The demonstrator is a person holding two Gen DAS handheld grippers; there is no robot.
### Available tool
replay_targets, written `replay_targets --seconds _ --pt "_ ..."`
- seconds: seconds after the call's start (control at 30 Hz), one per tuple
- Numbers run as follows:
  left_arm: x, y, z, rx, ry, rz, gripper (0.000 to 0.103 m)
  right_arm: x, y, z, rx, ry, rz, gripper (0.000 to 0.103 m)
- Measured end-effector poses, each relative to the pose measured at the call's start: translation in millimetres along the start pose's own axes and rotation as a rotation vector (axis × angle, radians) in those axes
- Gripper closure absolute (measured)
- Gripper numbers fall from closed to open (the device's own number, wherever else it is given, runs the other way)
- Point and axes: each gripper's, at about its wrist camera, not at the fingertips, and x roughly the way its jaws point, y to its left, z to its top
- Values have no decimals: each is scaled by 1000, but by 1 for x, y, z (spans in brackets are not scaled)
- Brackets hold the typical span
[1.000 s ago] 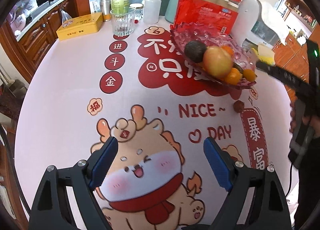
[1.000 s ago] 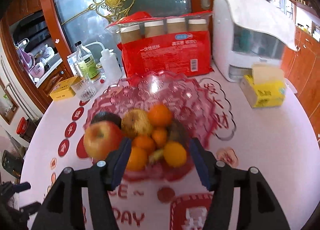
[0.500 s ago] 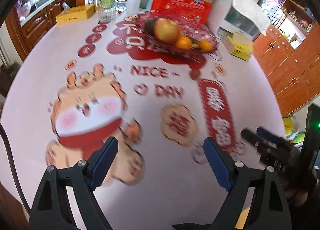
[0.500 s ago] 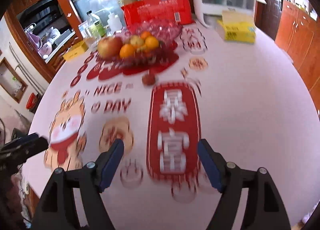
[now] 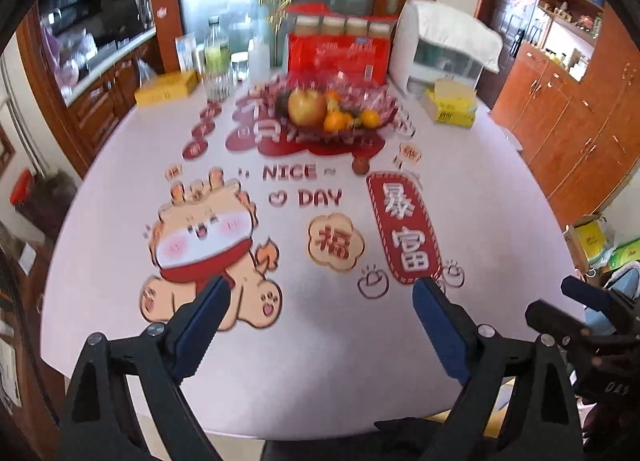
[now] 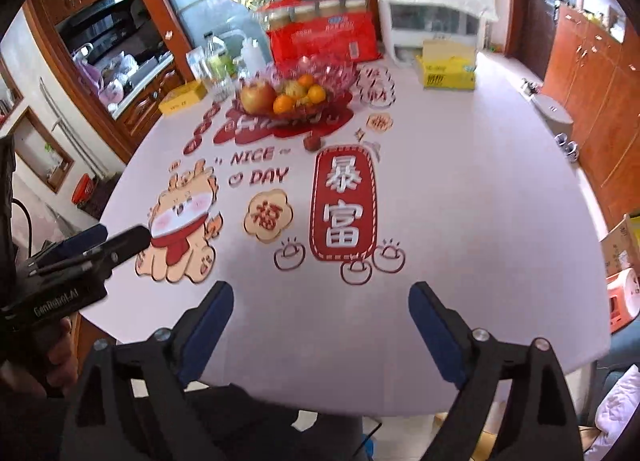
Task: Organize fruits
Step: 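Withdraw the right tool from the bowl toward the last lychee, then close the right tool on the brown lychee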
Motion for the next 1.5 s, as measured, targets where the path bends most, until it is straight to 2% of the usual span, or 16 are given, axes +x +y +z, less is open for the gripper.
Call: replay_targets --seconds 0.07,0.13,0.33,0.6,0.77,0.87,1.0,1.13,1.3,1.43,1.5 --pt "-8 -1 1 6 -39 16 9 -7 1 6 7 -42 4 11" --pt "-7 1 2 0 -46 14 9 -4 0 13 1 -60 -3 11" --pt "10 13 7 -66 -22 34 9 12 1 31 -24 -79 -7 11" --pt "43 31 45 -103 -45 65 9 48 8 66 -76 -99 -2 11" --pt "80 38 67 -96 -26 44 9 89 9 97 -136 -179 -30 11" --pt "104 41 72 -92 -1 34 9 124 7 114 -167 -211 -10 12" --pt "131 45 75 -87 34 35 9 184 3 129 -192 -198 11 12" --pt "148 52 75 -104 54 23 9 226 3 133 -196 -175 22 13" --pt "160 59 72 -120 85 26 9 263 8 136 -221 -144 15 24" --pt "165 64 69 -132 104 27 9 281 12 141 -224 -118 4 40" --pt "166 66 68 -130 106 34 9 288 14 142 -219 -110 -7 44"
